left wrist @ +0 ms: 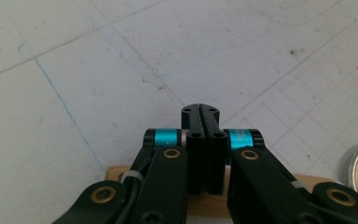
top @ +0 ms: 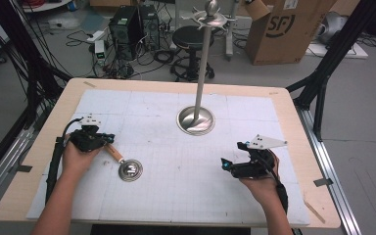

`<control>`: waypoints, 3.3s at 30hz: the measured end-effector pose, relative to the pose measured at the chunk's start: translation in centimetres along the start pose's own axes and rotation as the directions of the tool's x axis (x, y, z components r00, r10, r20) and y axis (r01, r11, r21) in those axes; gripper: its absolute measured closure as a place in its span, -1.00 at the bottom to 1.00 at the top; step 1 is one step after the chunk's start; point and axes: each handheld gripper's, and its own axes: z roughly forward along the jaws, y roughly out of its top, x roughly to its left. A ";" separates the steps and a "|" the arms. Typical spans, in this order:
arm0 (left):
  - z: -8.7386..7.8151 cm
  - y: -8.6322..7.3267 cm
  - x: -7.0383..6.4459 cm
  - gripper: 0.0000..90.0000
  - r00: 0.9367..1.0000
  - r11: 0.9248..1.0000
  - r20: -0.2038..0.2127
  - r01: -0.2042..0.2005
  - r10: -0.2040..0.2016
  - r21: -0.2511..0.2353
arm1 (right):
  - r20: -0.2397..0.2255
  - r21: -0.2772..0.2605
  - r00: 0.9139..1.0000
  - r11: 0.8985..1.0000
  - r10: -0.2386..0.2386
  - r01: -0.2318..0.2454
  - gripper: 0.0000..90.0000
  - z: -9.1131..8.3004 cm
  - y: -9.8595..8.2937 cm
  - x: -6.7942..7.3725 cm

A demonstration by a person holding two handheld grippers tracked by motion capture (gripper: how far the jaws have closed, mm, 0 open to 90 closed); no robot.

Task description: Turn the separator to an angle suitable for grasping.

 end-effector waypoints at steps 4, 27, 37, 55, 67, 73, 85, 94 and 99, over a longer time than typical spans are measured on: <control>-0.1 -0.2 0.0 0.99 1.000 1.000 -0.013 0.008 -0.008 0.030 | 0.004 0.003 1.000 1.000 -0.001 0.001 -0.74 0.0 -0.1 -0.1; -2.8 -2.6 -2.0 0.99 0.999 0.997 0.026 -0.039 0.037 0.070 | -0.002 0.003 1.000 1.000 0.005 -0.005 -0.74 -0.2 -0.4 -0.1; -3.3 -2.8 -2.5 0.99 0.998 0.997 0.051 -0.048 0.045 0.063 | -0.004 0.010 1.000 1.000 0.005 -0.005 -0.74 -0.1 -0.4 -0.1; -5.3 0.1 -3.9 0.16 0.969 0.981 0.199 -0.112 0.143 -0.157 | -0.002 0.008 1.000 1.000 0.007 -0.007 -0.74 -0.1 -0.4 -0.1; -6.1 0.5 -4.0 -0.22 0.950 0.968 0.251 -0.135 0.187 -0.211 | -0.006 0.016 1.000 1.000 0.001 -0.001 -0.74 0.1 -0.6 -0.2; -5.8 0.6 -4.0 -0.40 0.958 0.973 0.230 -0.129 0.172 -0.190 | -0.007 0.017 1.000 1.000 0.004 -0.004 -0.74 0.1 -0.6 -0.2; -3.6 0.4 -4.2 -0.42 0.958 0.981 0.214 -0.191 0.192 -0.027 | -0.010 0.020 1.000 1.000 0.005 -0.005 -0.74 0.1 -0.6 -0.3; -1.7 0.0 -4.7 -0.24 0.956 0.964 0.199 -0.241 0.215 0.113 | -0.010 0.024 1.000 1.000 0.003 -0.003 -0.74 0.2 -0.7 -0.2; -1.5 -0.1 -4.6 -0.15 0.955 0.958 0.199 -0.250 0.219 0.144 | -0.009 0.029 1.000 1.000 0.008 -0.008 -0.74 0.2 -0.7 -0.3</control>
